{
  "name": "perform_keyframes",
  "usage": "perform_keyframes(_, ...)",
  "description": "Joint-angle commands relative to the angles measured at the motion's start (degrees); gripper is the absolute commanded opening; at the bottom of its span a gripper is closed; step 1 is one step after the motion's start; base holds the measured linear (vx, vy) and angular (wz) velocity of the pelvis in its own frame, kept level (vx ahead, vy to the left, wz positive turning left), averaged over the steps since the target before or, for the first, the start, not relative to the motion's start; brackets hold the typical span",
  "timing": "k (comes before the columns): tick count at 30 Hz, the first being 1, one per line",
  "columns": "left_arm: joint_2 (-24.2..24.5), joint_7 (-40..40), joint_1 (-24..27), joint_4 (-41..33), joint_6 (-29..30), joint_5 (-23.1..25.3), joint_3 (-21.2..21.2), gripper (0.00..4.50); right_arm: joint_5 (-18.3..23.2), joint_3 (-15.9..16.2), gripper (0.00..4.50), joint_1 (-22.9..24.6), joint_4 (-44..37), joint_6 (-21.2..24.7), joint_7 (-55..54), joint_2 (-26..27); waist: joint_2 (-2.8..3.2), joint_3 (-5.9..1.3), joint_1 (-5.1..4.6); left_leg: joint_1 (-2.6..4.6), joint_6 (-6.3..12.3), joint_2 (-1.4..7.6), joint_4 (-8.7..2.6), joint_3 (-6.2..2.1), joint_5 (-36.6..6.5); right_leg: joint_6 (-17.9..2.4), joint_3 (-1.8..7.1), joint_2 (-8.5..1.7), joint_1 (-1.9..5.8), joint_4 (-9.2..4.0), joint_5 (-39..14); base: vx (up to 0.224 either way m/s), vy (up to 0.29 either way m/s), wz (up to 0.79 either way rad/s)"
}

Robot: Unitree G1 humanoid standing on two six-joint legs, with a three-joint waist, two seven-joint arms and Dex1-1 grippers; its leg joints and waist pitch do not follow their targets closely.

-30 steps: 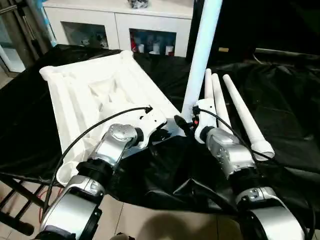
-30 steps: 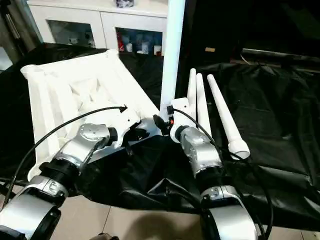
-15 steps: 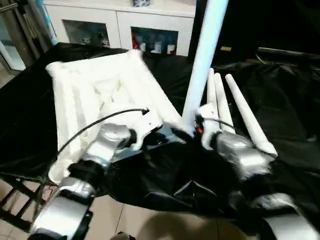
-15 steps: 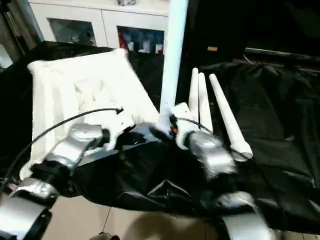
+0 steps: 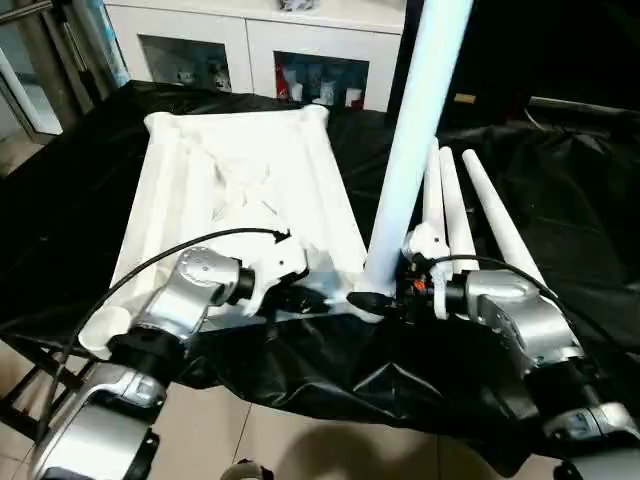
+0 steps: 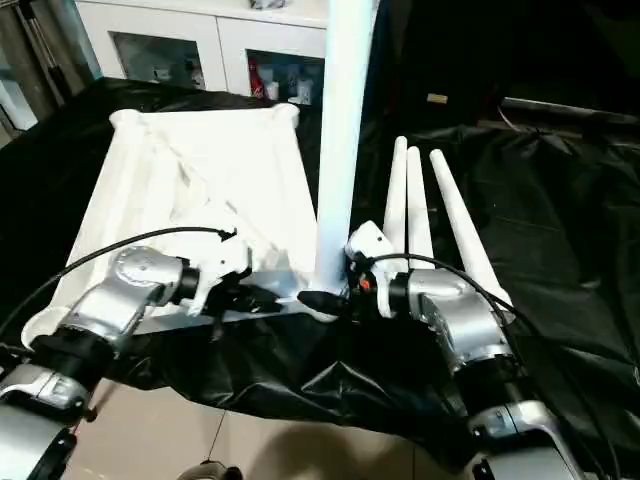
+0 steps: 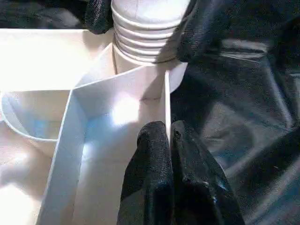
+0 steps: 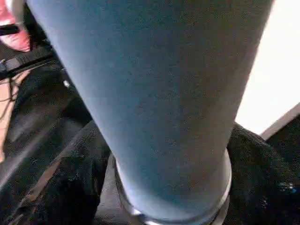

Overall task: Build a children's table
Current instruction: Rotate leg to tighten

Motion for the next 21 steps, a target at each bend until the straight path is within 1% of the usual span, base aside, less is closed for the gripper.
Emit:
perform_keyframes(1, -0.77, -1.33, -0.66, -2.92, -0.81, -1.99, -0.36, 0.00, 0.97, 1.24, 3.23, 0.36, -1.90, 0.83, 1.47, -0.01, -0.21, -4.00, -0.07, 1.81, 2.18, 3.00, -3.62, -1.25, -10.76, -13.87, 2.38, -4.89, 1.99, -3.61, -5.26, 0.000, 0.000, 0.00)
perform_keyframes(2, -0.77, -1.33, -0.66, -2.92, -0.81, -1.99, -0.36, 0.00, 0.97, 1.24, 3.20, 0.36, -1.90, 0.83, 1.47, -0.01, -0.32, -3.98, -0.13, 1.80, 2.17, 2.96, -3.62, -1.23, -10.79, -13.85, 2.38, -4.87, 1.98, -3.65, -5.38, 0.000, 0.000, 0.00)
perform_keyframes(3, -0.68, -1.34, -0.59, -3.05, -0.72, -2.07, -0.40, 0.00, 1.26, 1.49, 3.15, 0.57, -2.24, 1.23, 1.62, 0.00, -0.27, -3.95, -0.10, 1.84, 2.03, 2.95, -3.61, -1.24, -10.99, -13.82, 2.39, -4.92, 1.94, -3.69, -5.98, 0.000, 0.000, 0.00)
perform_keyframes(4, -0.65, -1.26, -0.55, -3.11, -0.71, -2.10, -0.41, 0.00, 1.42, 1.68, 2.98, 0.75, -2.42, 1.46, 1.62, 0.11, -0.28, -3.93, -0.13, 1.81, 1.98, 2.94, -3.63, -1.26, -11.10, -13.77, 2.38, -4.92, 1.94, -3.72, -6.27, 0.000, 0.000, 0.00)
perform_keyframes(6, -0.71, -1.07, -0.49, -3.15, -0.68, -2.08, -0.36, 0.00, 1.60, 1.88, 2.85, 1.03, -2.60, 1.82, 1.57, 0.35, -0.32, -3.94, -0.10, 1.81, 1.92, 2.91, -3.58, -1.23, -11.06, -13.64, 2.43, -4.95, 1.97, -3.78, -6.54, 0.000, 0.000, 0.00)
perform_keyframes(7, -1.25, 0.17, -0.53, -2.95, -0.64, -1.81, -0.11, 0.00, 1.37, 2.03, 2.83, 1.50, -2.30, 2.37, 0.31, 1.24, -0.39, -3.96, -0.06, 1.84, 1.99, 2.92, -3.57, -1.22, -10.87, -13.60, 2.41, -4.92, 1.97, -3.76, -6.50, 0.000, 0.000, 0.00)
perform_keyframes(8, -1.83, 1.55, -0.70, -2.54, -0.57, -1.44, 0.13, 0.00, 0.83, 1.98, 2.78, 1.63, -1.60, 2.46, -1.21, 2.06, -0.33, -3.98, -0.09, 1.80, 2.09, 2.93, -3.55, -1.22, -10.73, -13.62, 2.44, -4.94, 1.92, -3.71, -6.32, 0.000, 0.000, 0.00)
perform_keyframes(10, -2.76, 3.92, -1.12, -1.73, -0.19, -0.86, 0.46, 0.00, -0.27, 1.66, 2.74, 1.63, -0.40, 2.68, -3.89, 3.41, -0.35, -3.95, -0.29, 1.83, 1.71, 2.93, -3.66, -1.32, -10.77, -13.58, 2.39, -4.93, 1.86, -3.71, -6.39, 0.000, 0.000, 0.00)
perform_keyframes(11, -3.55, 6.07, -1.60, -0.97, 0.20, -0.44, 0.81, 0.00, -1.03, 1.33, 2.74, 1.29, 0.90, 2.67, -6.30, 4.44, -0.48, -3.84, -0.53, 1.82, 1.46, 2.86, -3.66, -1.26, -11.31, -13.53, 2.46, -4.96, 1.78, -3.81, -7.31, 0.000, 0.000, 0.00)
perform_keyframes(12, -4.65, 9.06, -2.31, 0.17, 0.51, 0.09, 1.34, 0.00, -2.09, 0.86, 2.74, 0.71, 2.81, 2.44, -9.84, 5.87, -0.40, -3.77, -0.57, 1.87, 1.18, 2.85, -3.72, -1.33, -11.84, -13.45, 2.47, -5.08, 1.72, -3.96, -8.34, 0.000, 0.000, 0.00)
perform_keyframes(13, -4.99, 9.99, -2.53, 0.52, 0.59, 0.25, 1.50, 0.00, -2.41, 0.72, 2.74, 0.52, 3.40, 2.36, -10.93, 6.30, -0.47, -3.54, -0.77, 2.03, 0.49, 2.73, -3.84, -1.37, -13.63, -12.96, 2.49, -5.13, 1.58, -4.44, -11.78, 0.000, 0.000, 0.00)
perform_keyframes(14, -5.40, 11.11, -2.80, 0.95, 0.69, 0.45, 1.70, 0.00, -2.80, 0.55, 2.73, 0.29, 4.13, 2.26, -12.27, 6.84, -0.54, -3.53, -0.83, 2.13, 0.08, 2.70, -3.85, -1.38, -14.26, -12.55, 2.52, -5.11, 1.57, -4.54, -13.34, 0.000, 0.000, 0.00)
perform_keyframes(15, -7.07, 15.68, -4.00, 2.69, 1.32, 1.08, 2.47, 0.00, -4.23, -0.91, 2.73, -1.41, 8.47, 2.21, -20.00, 9.60, -0.57, -3.47, -0.92, 2.21, -0.44, 2.70, -3.95, -1.50, -15.05, -11.78, 2.61, -5.22, 1.62, -4.77, -15.55, 0.000, 0.000, 0.00)
perform_keyframes(16, -8.45, 19.27, -5.07, 3.94, 1.98, 1.60, 2.93, 0.00, -5.20, -2.26, 2.73, -3.05, 12.40, 1.92, -26.95, 11.97, -0.42, -3.20, -1.56, 2.33, -1.63, 2.54, -4.07, -1.50, -16.48, -11.77, 2.64, -5.15, 1.10, -4.88, -18.23, 0.000, 0.000, 0.00)
perform_keyframes(17, -9.33, 21.55, -5.78, 4.67, 2.43, 1.98, 3.17, 0.00, -5.64, -3.12, 2.72, -4.11, 14.89, 1.79, -31.19, 13.45, -0.54, -3.35, -1.91, 2.45, -2.73, 2.43, -4.10, -1.84, -17.83, -10.98, 2.50, -5.35, 1.29, -5.07, -21.38, 0.000, 0.000, 0.00)
perform_keyframes(18, -10.11, 23.69, -6.44, 5.29, 2.83, 2.42, 3.32, 0.00, -5.52, -3.94, 2.72, -5.04, 16.90, 2.35, -34.17, 14.71, -0.49, -3.38, -2.09, 2.55, -2.93, 2.56, -4.19, -1.92, -17.89, -10.73, 2.55, -5.41, 1.25, -5.19, -21.60, 0.000, 0.000, 0.00)
perform_keyframes(19, -10.65, 25.23, -6.88, 5.71, 3.10, 2.73, 3.41, 0.00, -5.37, -4.50, 2.72, -5.67, 18.25, 2.82, -36.20, 15.59, -0.56, -3.34, -2.32, 2.36, -2.61, 2.51, -4.24, -1.90, -17.57, -10.39, 2.55, -5.18, 1.33, -5.32, -20.74, 0.000, 0.000, 0.00)
perform_keyframes(20, -11.39, 27.05, -7.49, 6.25, 3.60, 2.90, 3.66, 0.00, -4.77, -5.36, 2.72, -6.44, 19.59, 2.98, -38.12, 16.71, -0.33, -3.46, -2.30, 2.46, -2.26, 2.56, -4.13, -1.82, -17.35, -10.49, 2.65, -5.15, 1.23, -5.25, -19.20, 0.000, 0.000, 0.00)
perform_keyframes(21, -12.41, 29.35, -8.18, 6.83, 4.14, 3.24, 3.93, 0.00, -4.38, -6.63, 2.72, -7.71, 21.62, 2.81, -41.48, 18.29, -0.40, -3.42, -2.37, 2.38, -1.99, 2.52, -4.17, -1.76, -17.27, -10.44, 2.68, -5.05, 1.25, -5.28, -18.50, 0.000, 0.000, 0.00)
